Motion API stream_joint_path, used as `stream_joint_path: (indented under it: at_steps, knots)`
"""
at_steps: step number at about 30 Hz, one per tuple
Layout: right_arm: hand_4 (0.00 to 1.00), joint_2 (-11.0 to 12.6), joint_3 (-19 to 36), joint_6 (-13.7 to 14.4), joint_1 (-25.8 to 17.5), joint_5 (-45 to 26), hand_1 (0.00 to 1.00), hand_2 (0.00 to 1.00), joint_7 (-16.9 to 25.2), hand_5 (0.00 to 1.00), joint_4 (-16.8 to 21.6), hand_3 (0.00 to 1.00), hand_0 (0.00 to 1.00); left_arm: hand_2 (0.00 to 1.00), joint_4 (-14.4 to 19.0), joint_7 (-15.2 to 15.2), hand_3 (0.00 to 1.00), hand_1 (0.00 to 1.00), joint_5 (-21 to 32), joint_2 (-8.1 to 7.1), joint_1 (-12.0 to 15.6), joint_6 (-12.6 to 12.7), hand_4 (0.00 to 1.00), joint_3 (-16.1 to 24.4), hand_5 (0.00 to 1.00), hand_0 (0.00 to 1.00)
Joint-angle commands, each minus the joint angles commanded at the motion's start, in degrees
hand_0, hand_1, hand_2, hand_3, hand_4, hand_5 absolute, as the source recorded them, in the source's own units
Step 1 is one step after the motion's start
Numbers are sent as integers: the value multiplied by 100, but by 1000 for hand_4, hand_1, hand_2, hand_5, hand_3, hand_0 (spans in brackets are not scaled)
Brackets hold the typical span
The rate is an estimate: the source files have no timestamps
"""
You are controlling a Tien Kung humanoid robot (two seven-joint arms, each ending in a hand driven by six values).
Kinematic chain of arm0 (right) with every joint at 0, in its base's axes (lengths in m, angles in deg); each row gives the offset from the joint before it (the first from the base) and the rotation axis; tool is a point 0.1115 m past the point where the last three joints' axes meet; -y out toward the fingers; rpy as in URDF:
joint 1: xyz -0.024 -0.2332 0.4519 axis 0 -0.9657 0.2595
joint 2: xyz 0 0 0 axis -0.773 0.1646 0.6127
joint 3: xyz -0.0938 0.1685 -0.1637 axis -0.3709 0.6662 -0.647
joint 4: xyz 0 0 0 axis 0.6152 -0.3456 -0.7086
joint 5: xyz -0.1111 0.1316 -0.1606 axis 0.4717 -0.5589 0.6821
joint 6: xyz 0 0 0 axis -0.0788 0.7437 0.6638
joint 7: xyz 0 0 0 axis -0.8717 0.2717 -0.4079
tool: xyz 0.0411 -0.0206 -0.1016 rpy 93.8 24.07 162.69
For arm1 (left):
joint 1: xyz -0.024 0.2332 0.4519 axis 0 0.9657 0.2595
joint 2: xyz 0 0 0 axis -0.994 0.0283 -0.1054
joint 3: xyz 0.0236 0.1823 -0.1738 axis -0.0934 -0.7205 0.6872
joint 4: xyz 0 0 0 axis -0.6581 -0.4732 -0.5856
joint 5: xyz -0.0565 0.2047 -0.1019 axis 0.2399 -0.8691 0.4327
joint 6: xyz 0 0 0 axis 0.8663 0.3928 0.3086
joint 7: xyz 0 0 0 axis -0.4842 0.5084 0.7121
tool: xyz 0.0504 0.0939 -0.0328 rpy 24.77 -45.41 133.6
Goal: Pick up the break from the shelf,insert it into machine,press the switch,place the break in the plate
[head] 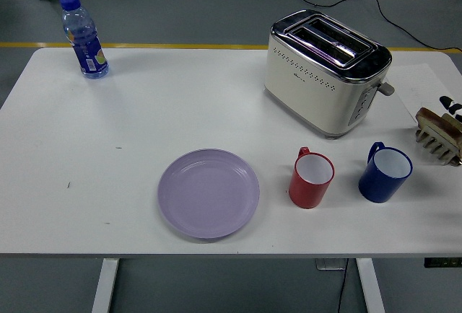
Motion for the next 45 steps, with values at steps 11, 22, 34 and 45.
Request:
stream_joint_path:
  at_steps: [11, 22, 34, 45]
  knots:
    - [859, -50, -369, -188, 211, 2341, 915, 951, -279, 238, -200, 938, 954, 680, 0, -8, 561, 691, -8, -10, -5, -13, 289, -41, 878, 678]
    - [848, -138, -677, -155, 503, 3199, 902, 945, -420, 243, -554, 930, 944, 680, 0, -4, 561, 691, -12, -9, 10, -20, 289, -49, 878, 679]
    - [827, -352, -915, 82, 859, 3502, 822, 844, -583, 238, -1290, 866, 850, 681, 0, -7, 561, 692, 79, 26, 87, -7, 290, -75, 875, 679]
    - [780, -484, -1256, 320, 1070, 3957, 713, 698, -708, 206, -1638, 765, 719, 681, 0, 4, 560, 693, 140, 22, 194, 4, 289, -65, 874, 679]
